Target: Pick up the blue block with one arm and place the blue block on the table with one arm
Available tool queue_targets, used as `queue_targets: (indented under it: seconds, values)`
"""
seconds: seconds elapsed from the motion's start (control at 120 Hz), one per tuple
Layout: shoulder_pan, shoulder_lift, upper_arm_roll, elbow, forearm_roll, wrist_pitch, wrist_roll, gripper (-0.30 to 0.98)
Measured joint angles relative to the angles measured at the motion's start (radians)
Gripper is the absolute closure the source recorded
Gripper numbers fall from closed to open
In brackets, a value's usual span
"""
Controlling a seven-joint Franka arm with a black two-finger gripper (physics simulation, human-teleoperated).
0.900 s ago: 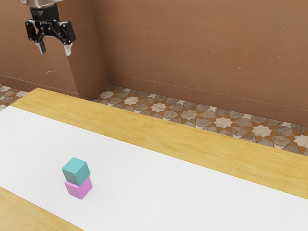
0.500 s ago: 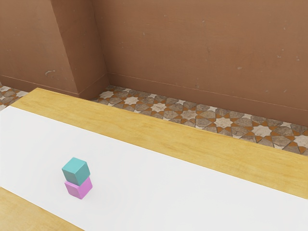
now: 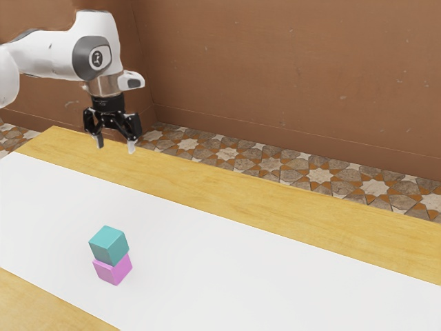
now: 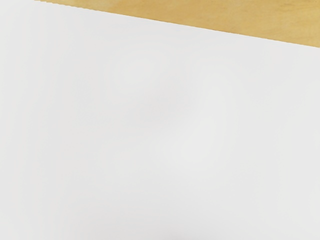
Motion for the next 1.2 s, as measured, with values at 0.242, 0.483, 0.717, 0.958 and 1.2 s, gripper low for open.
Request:
queue_targets:
  seconds: [0.242,0.483,0.717,0.958,1.2]
  values:
    - [0.009,-0.110,-0.054,-0.321,0.031,0.249,0.015,0.00]
    - [0.009,-0.316,-0.036,-0.758,0.029,0.626,0.030,0.00]
    - [0.012,-0.424,-0.029,-0.862,0.074,0.753,0.073,0.00]
    - [0.011,-0.497,-0.064,-0.875,0.040,0.628,0.112,0.00]
    - [0.010,-0.536,-0.075,-0.931,-0.008,0.504,0.116,0.00]
